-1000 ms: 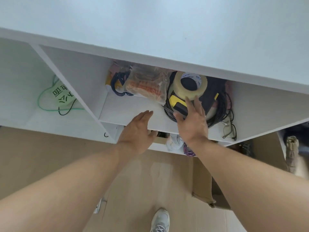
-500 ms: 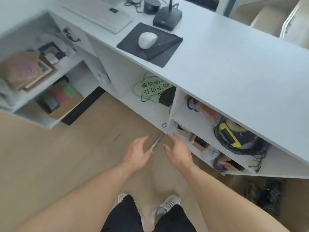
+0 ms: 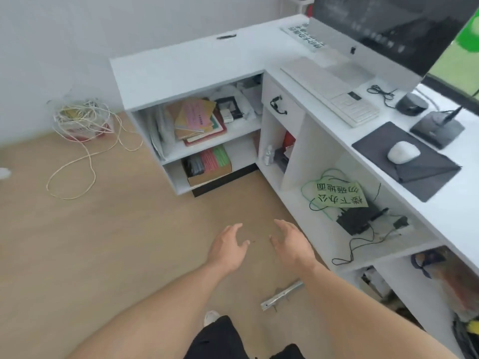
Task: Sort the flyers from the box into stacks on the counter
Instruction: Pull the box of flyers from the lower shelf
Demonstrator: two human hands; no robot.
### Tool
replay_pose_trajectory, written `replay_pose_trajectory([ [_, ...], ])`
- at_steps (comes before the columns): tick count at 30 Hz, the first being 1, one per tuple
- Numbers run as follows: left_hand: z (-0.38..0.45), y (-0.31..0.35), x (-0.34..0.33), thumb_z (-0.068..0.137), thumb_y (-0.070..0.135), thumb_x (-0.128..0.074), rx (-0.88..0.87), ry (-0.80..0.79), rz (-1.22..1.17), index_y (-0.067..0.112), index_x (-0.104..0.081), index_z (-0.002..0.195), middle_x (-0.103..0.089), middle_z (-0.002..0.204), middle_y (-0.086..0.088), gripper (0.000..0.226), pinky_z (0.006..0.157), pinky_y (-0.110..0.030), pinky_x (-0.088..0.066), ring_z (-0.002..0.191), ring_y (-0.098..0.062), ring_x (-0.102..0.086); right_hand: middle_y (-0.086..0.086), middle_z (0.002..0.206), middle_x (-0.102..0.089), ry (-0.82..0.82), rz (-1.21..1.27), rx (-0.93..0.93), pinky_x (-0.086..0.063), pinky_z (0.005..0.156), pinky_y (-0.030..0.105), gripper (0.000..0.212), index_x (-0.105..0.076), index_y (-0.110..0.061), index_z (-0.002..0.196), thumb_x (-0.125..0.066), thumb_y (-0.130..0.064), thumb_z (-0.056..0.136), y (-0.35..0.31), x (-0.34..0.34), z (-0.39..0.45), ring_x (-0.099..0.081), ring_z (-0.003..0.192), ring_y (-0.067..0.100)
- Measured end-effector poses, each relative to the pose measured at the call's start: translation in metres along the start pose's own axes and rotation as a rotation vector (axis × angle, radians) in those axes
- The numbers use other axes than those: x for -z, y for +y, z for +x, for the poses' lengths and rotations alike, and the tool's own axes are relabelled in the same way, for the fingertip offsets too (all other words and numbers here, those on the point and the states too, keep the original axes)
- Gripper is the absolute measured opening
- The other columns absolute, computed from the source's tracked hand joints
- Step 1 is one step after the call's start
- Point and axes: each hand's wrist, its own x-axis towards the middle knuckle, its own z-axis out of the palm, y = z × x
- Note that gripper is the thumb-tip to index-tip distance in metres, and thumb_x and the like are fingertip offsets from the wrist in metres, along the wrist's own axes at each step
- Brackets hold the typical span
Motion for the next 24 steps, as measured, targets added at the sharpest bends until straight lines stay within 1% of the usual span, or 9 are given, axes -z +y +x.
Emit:
replay_pose_trajectory([
  [3,0.028,-0.022,0.043,0.100,0.037,-0.058,0.036,0.024,-0.013,0.027,-0.043,0.150,-0.050,0.147,-0.001,0.053,0.108,-0.029,-0.037,0.135,-0.022,-0.048,-0.006,0.162,-0.032,-0.025,-0.031,0.041,-0.031,0.115,0.030,0.057,-0.036,-0.029,0.154,-0.054,-0.033,0.100,-0.046,-0.012,0.031,-0.035,0.146,0.014],
  [5,0.047,-0.034,0.063,0.099,0.037,-0.059,0.031,0.046,-0.019,0.026,-0.044,0.149,-0.050,0.147,-0.001,0.053,0.107,-0.028,-0.036,0.135,-0.021,-0.047,-0.006,0.162,-0.031,-0.034,-0.039,0.059,-0.030,0.114,0.029,0.057,-0.036,-0.029,0.155,-0.053,-0.032,0.100,-0.072,-0.018,0.048,-0.034,0.146,0.014],
  [10,0.091,-0.045,0.092,0.098,0.037,-0.060,0.077,0.085,-0.074,0.026,-0.045,0.148,-0.050,0.147,-0.001,0.053,0.108,-0.029,-0.037,0.136,-0.021,-0.046,-0.005,0.162,-0.031,-0.066,-0.065,0.089,-0.033,0.112,0.031,0.058,-0.037,-0.030,0.154,-0.054,-0.030,0.099,-0.111,-0.021,0.094,-0.036,0.145,0.014],
  [13,0.117,-0.046,0.098,0.097,0.037,-0.061,0.096,0.100,-0.095,0.025,-0.046,0.148,-0.049,0.149,0.001,0.055,0.112,-0.028,-0.034,0.139,-0.019,-0.043,-0.003,0.161,-0.033,-0.096,-0.077,0.105,-0.030,0.114,0.030,0.058,-0.036,-0.028,0.155,-0.054,-0.029,0.099,-0.120,-0.017,0.126,-0.034,0.147,0.015],
  [16,0.148,-0.047,0.100,0.096,0.037,-0.062,0.133,0.102,-0.103,0.023,-0.046,0.148,-0.049,0.150,0.002,0.056,0.114,-0.028,-0.033,0.141,-0.018,-0.042,-0.001,0.161,-0.033,-0.144,-0.092,0.105,-0.030,0.115,0.031,0.059,-0.035,-0.026,0.155,-0.053,-0.027,0.099,-0.122,-0.011,0.164,-0.035,0.146,0.016],
  [20,0.197,-0.041,0.104,0.095,0.041,-0.063,0.243,0.145,-0.139,0.025,-0.044,0.148,-0.049,0.149,-0.001,0.059,0.115,-0.034,-0.036,0.139,-0.020,-0.044,-0.001,0.162,-0.033,-0.202,-0.118,0.127,-0.031,0.116,0.034,0.059,-0.034,-0.026,0.156,-0.053,-0.028,0.100,-0.125,0.001,0.229,-0.035,0.146,0.018],
  [24,0.247,-0.027,0.106,0.096,0.037,-0.062,0.334,0.207,-0.178,0.021,-0.043,0.150,-0.047,0.151,-0.002,0.059,0.116,-0.035,-0.035,0.141,-0.021,-0.042,-0.001,0.160,-0.034,-0.304,-0.168,0.207,-0.029,0.117,0.033,0.057,-0.035,-0.026,0.155,-0.053,-0.024,0.100,-0.132,0.017,0.292,-0.034,0.147,0.017],
])
